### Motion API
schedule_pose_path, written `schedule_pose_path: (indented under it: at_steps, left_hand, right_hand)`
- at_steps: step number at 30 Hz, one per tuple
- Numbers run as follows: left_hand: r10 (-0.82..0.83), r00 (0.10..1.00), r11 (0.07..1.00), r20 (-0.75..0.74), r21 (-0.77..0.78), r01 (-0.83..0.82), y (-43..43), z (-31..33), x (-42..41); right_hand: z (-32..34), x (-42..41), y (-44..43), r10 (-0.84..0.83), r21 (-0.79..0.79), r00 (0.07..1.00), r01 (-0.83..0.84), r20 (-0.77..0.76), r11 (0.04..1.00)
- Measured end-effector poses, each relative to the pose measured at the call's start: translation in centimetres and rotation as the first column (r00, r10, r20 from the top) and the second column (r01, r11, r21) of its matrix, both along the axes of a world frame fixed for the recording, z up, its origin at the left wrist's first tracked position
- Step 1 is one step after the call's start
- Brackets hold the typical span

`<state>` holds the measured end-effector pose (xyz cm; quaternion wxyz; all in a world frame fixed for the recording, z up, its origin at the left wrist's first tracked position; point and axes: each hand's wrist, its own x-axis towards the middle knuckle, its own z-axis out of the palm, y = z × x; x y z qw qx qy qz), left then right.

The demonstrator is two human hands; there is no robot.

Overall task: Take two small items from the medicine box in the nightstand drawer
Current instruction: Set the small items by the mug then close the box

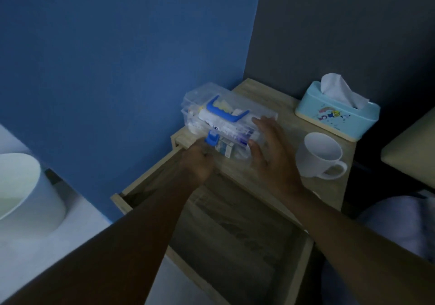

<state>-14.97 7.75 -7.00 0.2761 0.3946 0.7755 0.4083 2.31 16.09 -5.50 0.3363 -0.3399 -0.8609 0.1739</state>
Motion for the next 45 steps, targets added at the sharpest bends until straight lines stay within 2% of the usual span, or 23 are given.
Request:
schedule_pose_path:
  at_steps: [2,4,7,12,14,21,28,32,38,41,45]
  left_hand:
    - [0.097,0.993,0.995,0.069,0.011,-0.098,0.3,-0.2,-0.1]
    - [0.171,0.962,0.984,0.214,0.015,-0.179,0.5,-0.2,-0.3]
    - [0.246,0.844,0.96,0.476,0.004,-0.282,0.8,-0.3,-0.5]
    - [0.291,0.726,0.932,0.623,-0.013,-0.363,1.3,-0.3,-0.6]
    - [0.277,0.688,0.929,0.67,-0.004,-0.37,1.2,-0.2,-0.5]
    - [0.236,0.635,0.916,0.735,0.051,-0.399,1.0,-0.3,-0.2]
    - [0.176,0.509,0.852,0.842,0.129,-0.508,0.6,-0.6,0.8]
    - [0.164,0.494,0.829,0.854,0.152,-0.539,0.6,-0.9,1.0]
    - [0.269,0.525,0.781,0.807,0.136,-0.609,1.3,-0.9,1.3]
    - [0.267,0.534,0.785,0.802,0.14,-0.603,2.0,0.1,2.1]
    - [0.293,0.471,0.752,0.832,0.104,-0.651,3.1,1.6,3.4]
  right_hand:
    - [-0.3,0.1,-0.4,-0.023,0.033,0.999,0.022,0.046,0.999]
    - [-0.4,0.1,-0.5,-0.05,0.053,0.998,0.048,0.049,0.997]
    - [0.1,-0.5,0.2,-0.051,0.079,0.996,0.046,0.068,0.996]
    - [1.0,-1.0,1.8,-0.008,0.071,0.982,-0.005,0.189,0.997]
    - [1.1,-0.8,1.9,0.009,0.125,0.963,-0.045,0.27,0.991]
    - [1.3,-0.4,1.7,-0.035,0.233,0.903,-0.074,0.429,0.97]
    - [1.8,-0.8,1.6,-0.065,0.239,0.877,-0.058,0.476,0.969]
    - [1.7,-0.8,1.7,-0.06,0.238,0.884,-0.059,0.463,0.97]
    - [1.7,-0.8,1.7,-0.057,0.243,0.888,-0.064,0.457,0.968]
    - [1.7,-0.8,1.6,-0.058,0.238,0.895,-0.055,0.443,0.97]
    - [1.6,-0.7,1.6,-0.054,0.243,0.909,-0.053,0.414,0.969]
